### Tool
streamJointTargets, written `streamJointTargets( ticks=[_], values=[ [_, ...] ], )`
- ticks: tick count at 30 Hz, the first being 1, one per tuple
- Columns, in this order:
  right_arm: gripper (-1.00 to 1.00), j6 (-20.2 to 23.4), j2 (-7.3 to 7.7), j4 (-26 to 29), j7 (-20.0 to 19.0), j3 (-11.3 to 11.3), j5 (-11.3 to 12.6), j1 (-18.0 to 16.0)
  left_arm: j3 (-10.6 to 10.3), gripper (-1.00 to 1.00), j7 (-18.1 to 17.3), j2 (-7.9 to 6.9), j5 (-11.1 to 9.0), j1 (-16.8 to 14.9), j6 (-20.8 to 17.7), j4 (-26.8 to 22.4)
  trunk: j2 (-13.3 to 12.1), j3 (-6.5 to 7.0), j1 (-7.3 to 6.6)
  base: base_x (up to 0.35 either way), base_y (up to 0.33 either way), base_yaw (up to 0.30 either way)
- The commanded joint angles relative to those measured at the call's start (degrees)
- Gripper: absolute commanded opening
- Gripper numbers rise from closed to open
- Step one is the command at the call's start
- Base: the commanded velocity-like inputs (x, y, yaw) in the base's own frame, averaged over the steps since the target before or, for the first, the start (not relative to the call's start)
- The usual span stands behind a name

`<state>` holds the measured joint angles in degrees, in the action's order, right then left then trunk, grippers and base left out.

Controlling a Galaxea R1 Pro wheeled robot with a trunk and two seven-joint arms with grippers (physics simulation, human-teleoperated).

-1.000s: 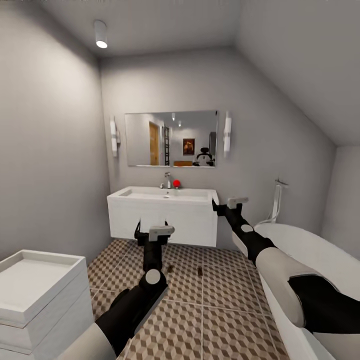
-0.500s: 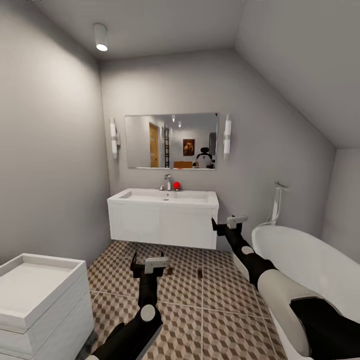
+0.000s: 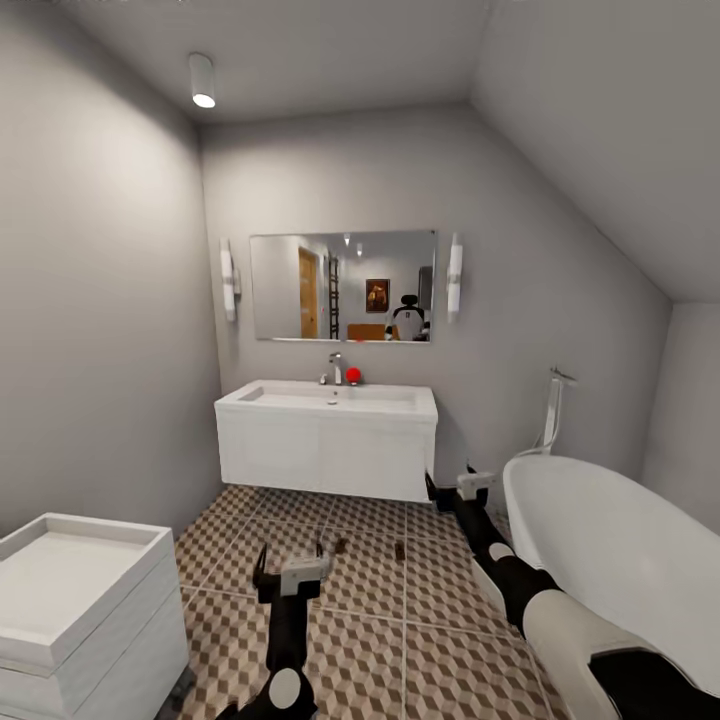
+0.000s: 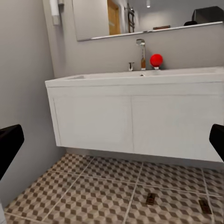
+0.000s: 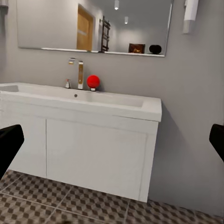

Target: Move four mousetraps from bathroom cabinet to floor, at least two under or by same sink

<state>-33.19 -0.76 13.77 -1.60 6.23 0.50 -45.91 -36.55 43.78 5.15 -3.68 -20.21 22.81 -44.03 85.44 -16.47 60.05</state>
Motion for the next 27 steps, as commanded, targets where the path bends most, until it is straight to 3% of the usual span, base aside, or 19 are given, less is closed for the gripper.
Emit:
streamJointTargets(
  ticks=[1,7,27],
  values=[
    [1.0,-0.4,0.01,-0.1,-0.2,0.0,0.1,0.5,-0.3,1.0,0.3,-0.04,-0.4,0.3,0.5,0.0,0.0,-0.07,0.0,0.0,0.0,0.0],
    [1.0,-2.3,0.05,-0.1,-0.2,0.0,0.0,3.5,-0.3,1.0,0.3,-0.27,-0.4,2.2,2.2,0.2,-2.4,1.01,-1.32,0.0,0.0,0.0],
    [1.0,-5.2,-0.24,-0.1,-0.1,0.1,-0.3,10.5,-0.3,1.0,0.2,-5.79,-0.5,7.0,8.0,1.6,-10.4,4.6,-5.71,0.0,0.0,0.0]
  ],
)
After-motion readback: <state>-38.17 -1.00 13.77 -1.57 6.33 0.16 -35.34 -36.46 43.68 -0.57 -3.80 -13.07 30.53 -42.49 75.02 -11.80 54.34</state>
